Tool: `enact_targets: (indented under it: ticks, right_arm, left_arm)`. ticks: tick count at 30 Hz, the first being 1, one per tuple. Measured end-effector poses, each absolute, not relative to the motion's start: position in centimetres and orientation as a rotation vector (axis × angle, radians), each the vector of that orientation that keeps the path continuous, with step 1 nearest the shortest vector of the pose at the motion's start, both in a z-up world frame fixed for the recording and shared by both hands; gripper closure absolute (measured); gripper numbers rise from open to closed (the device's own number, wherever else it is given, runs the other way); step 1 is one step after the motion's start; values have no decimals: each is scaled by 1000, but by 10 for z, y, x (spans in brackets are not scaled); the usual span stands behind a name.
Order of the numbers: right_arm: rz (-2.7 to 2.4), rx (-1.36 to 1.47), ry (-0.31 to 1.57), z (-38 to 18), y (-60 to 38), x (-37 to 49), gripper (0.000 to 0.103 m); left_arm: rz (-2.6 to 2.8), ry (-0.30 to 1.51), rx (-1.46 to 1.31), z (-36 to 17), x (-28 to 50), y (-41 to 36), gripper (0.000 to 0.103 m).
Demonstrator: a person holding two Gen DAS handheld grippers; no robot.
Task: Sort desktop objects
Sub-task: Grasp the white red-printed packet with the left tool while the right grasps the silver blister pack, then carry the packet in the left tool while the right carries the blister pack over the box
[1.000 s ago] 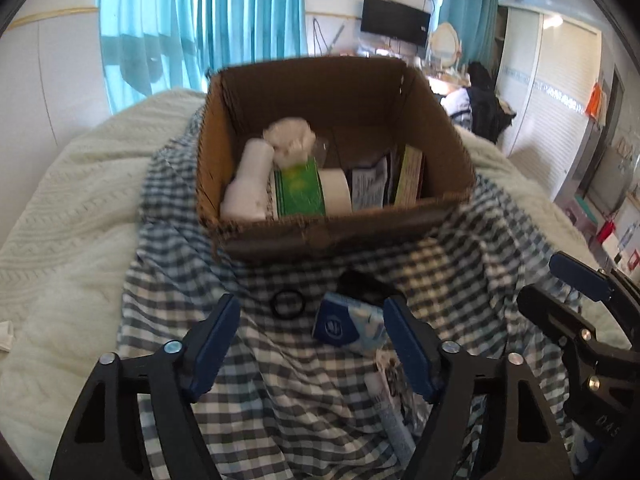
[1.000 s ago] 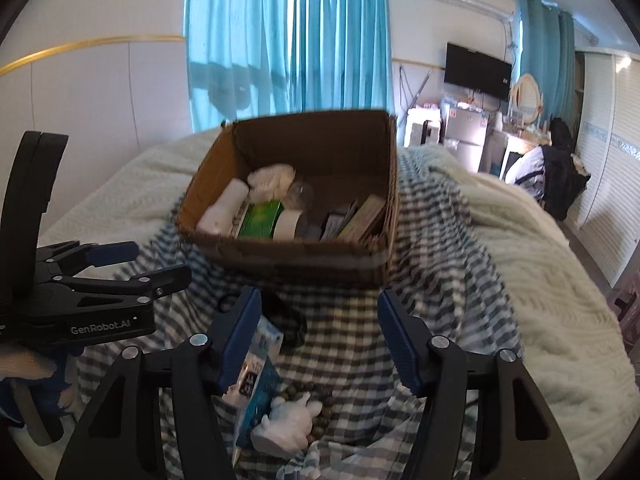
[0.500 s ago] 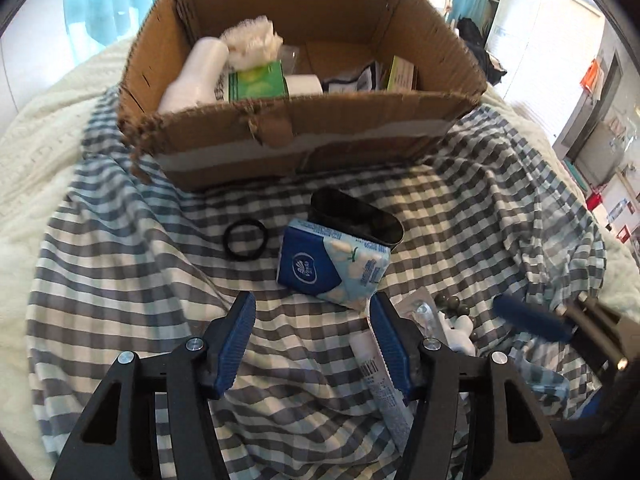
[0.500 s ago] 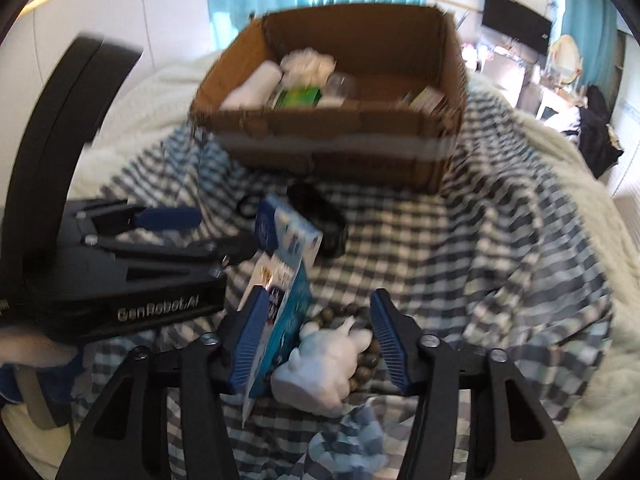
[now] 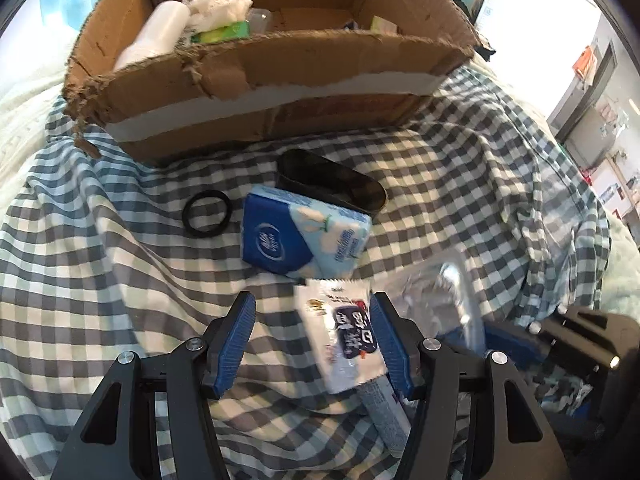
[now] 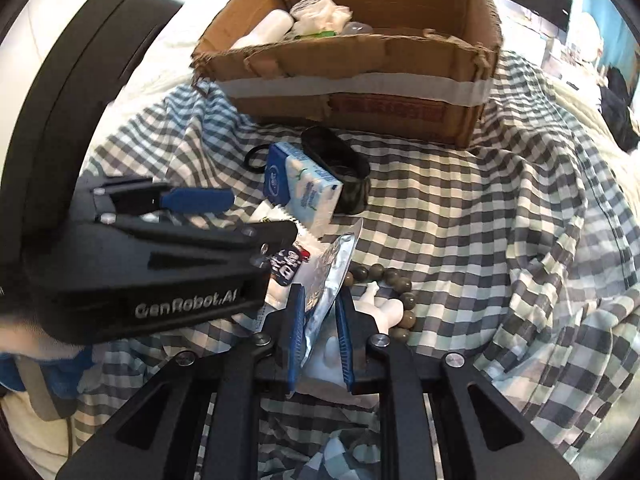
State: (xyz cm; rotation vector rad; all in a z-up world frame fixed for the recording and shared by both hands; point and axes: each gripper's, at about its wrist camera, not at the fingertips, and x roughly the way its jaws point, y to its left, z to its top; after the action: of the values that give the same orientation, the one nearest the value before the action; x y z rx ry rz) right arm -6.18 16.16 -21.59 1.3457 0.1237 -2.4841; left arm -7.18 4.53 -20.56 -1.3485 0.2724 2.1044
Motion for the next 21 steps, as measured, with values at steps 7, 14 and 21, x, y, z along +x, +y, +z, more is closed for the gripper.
enact_targets:
  ticks: [7, 14, 21]
  right_arm:
    - [-2560, 1319, 106, -202, 175, -60, 94]
    - [-2615, 1286, 108, -191, 179, -62, 95]
    - [-2673, 1219, 139, -173, 177, -59, 95]
  left_arm:
    - [2020, 218, -1433, -224, -68, 58, 66]
    - [1985, 171, -1455, -229, -60, 65, 84]
    - [2017, 212, -1332, -205, -32, 61, 100]
